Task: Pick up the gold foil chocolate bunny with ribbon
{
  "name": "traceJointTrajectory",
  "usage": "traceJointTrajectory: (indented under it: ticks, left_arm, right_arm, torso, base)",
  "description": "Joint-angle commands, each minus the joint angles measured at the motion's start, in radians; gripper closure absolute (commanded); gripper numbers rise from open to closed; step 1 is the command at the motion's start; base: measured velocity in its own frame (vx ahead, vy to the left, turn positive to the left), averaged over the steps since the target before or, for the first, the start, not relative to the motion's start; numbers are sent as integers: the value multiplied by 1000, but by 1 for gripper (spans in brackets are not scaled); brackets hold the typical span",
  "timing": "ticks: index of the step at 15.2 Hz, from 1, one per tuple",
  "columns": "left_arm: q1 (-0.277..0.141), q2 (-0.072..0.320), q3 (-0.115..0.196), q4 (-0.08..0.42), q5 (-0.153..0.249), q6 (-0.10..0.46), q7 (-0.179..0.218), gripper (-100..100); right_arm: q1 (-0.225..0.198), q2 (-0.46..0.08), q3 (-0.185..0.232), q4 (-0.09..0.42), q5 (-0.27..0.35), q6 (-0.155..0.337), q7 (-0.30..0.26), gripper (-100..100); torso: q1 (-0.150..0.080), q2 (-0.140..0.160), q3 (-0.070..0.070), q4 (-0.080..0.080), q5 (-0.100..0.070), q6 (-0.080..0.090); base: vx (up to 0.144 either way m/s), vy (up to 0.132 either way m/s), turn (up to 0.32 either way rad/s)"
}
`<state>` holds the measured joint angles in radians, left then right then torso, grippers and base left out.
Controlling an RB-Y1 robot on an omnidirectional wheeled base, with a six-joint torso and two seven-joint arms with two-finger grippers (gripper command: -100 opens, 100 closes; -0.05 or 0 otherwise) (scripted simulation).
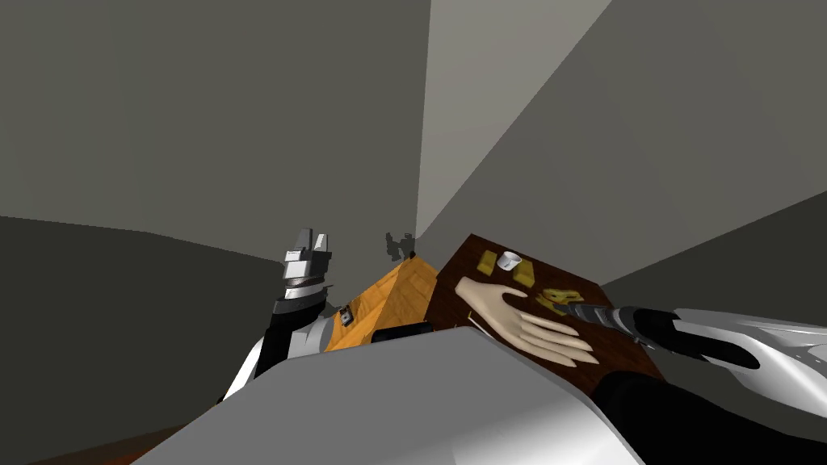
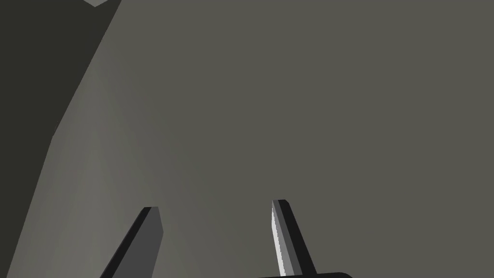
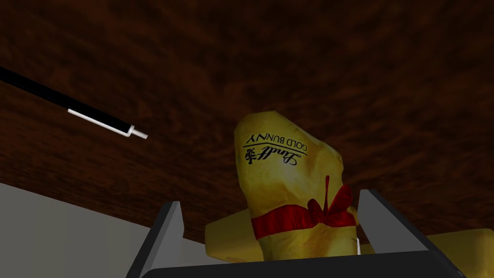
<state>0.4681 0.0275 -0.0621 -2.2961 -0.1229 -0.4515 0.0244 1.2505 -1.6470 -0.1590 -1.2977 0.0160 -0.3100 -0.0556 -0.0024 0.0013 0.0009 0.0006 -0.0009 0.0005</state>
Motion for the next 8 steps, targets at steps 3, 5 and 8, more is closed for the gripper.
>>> traceJointTrajectory:
  ticks: [3, 5, 8]
  left_arm:
    - [0, 0, 0, 0, 0, 0, 0, 0]
    - [0, 0, 0, 0, 0, 0, 0, 0]
    - [0, 0, 0, 0, 0, 0, 0, 0]
  right_arm:
    - [-38, -11, 32, -5, 2, 13, -3, 100]
    - [-38, -11, 31, -7, 2, 11, -3, 100]
    - [9, 0, -9, -3, 1, 1, 0, 100]
  torso:
    - [3, 0, 0, 0, 1, 0]
    - [2, 1, 0, 0, 2, 1]
    - [3, 1, 0, 0, 1, 0]
  base:
    - [5, 10, -21]
    - [2, 2, -2]
    - [-1, -2, 16]
